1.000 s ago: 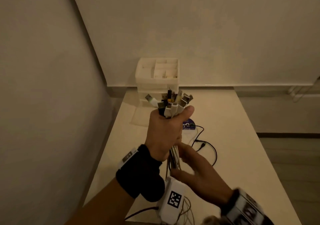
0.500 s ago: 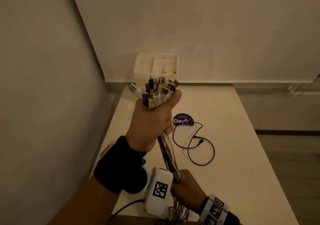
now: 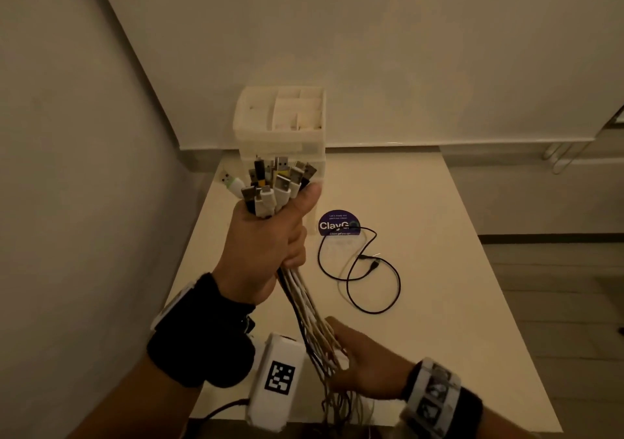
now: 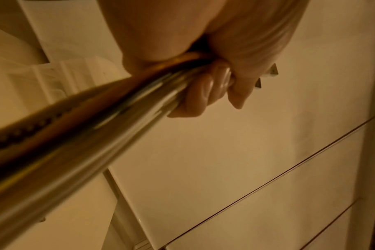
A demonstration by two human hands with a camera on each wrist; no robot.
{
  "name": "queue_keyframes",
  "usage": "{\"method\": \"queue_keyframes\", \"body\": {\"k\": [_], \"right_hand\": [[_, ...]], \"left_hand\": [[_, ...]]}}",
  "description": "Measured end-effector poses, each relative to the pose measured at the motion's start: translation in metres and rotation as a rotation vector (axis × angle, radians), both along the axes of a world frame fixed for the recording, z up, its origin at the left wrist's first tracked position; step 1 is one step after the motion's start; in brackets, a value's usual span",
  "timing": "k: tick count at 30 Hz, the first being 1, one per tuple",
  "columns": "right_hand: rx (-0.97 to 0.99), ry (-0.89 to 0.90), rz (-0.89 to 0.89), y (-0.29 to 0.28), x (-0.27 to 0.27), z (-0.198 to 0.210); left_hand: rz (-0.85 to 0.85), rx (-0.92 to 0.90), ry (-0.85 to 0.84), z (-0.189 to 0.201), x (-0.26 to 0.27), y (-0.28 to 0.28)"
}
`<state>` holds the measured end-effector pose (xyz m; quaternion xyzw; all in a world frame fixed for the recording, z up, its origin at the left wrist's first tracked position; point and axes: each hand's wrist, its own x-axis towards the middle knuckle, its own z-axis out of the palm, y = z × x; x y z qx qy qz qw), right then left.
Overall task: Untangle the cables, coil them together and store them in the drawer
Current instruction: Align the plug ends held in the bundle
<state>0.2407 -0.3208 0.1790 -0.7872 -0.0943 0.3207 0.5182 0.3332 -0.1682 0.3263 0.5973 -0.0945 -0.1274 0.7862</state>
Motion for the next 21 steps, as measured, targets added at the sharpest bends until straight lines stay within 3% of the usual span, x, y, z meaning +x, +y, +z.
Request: {"method": "queue_keyframes", "body": {"k": [2,4,8,10,21], "right_hand": [[-0.016,0.113,0.049,-0.033,0.02,-0.004],[-0.112,0.114,-0.04,-0.061,0.047,-0.019],[-0.666,-0.107,-0.334,-0.104,0.108,-0.069],[-0.793,-0.107,-0.417,-0.115,0.129,-0.085],[-0.987,-0.05,-0.401,-0.123,0.15,-0.125]], "left_hand": [[-0.003,-0.002,0.006,-0.002,0.001,-0.001],[0.014,-0.003,0.019,-0.005,0.004,-0.003],[0.077,0.003,0.034,-0.01,0.014,-0.009],[0.121,0.009,0.038,-0.014,0.021,-0.013],[0.351,0.056,0.052,-0.036,0.039,-0.018]]}}
